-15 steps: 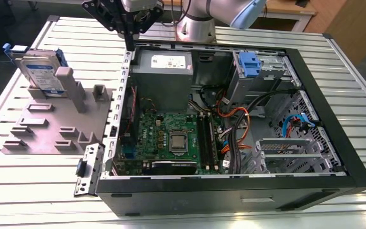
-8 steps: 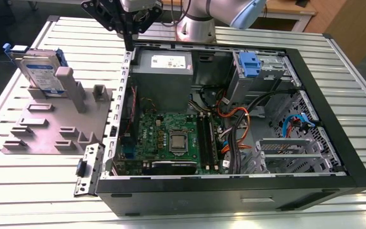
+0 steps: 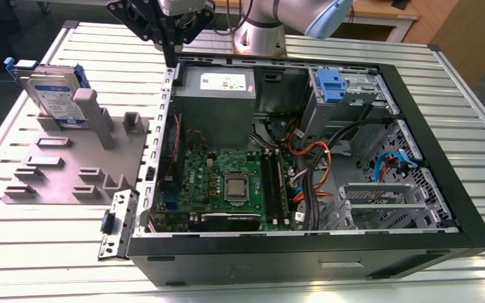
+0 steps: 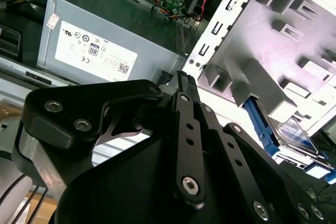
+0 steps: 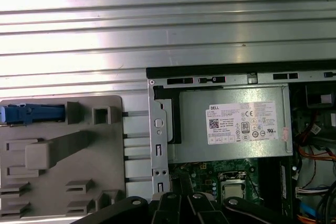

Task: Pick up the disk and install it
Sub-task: 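Reach for the disk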

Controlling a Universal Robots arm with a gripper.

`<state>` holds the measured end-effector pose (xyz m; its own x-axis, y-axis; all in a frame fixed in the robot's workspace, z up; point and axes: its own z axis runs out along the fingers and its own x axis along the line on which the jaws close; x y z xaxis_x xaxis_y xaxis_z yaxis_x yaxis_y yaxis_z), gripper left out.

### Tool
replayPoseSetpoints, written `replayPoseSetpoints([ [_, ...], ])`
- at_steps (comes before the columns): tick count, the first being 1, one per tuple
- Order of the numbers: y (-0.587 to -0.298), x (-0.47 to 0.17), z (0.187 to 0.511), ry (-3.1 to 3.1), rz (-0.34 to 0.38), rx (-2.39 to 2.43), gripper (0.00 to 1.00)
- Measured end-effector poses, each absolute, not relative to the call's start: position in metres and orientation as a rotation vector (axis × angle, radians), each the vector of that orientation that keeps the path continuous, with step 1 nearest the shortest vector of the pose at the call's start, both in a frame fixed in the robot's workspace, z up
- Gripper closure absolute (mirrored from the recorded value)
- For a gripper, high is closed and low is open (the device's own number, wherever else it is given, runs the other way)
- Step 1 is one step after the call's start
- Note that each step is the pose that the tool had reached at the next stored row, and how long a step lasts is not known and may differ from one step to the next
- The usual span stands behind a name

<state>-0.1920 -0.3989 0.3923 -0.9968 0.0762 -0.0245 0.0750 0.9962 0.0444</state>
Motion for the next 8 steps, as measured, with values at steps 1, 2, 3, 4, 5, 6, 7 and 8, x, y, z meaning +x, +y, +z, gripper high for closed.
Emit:
replayPoseSetpoints([
  [1,-0.3989,-0.1921,0.3923,3.112,0.068,0.118,0.89],
  [2,-0.3989,-0.1922,0.3923,3.112,0.068,0.118,0.89],
  [3,-0.3989,-0.1923,0.3923,3.112,0.068,0.118,0.89],
  [4,-0.3989,-0.1927,0.3923,3.112,0.068,0.118,0.89],
  [5,-0.3990,-0.1931,0.3923,3.112,0.068,0.118,0.89],
  [6,-0.3989,-0.1934,0.3923,3.112,0.068,0.118,0.89],
  [7,-0.3989,-0.1937,0.3923,3.112,0.068,0.118,0.89],
  [8,-0.3989,-0.1941,0.3923,3.113,0.068,0.118,0.89],
])
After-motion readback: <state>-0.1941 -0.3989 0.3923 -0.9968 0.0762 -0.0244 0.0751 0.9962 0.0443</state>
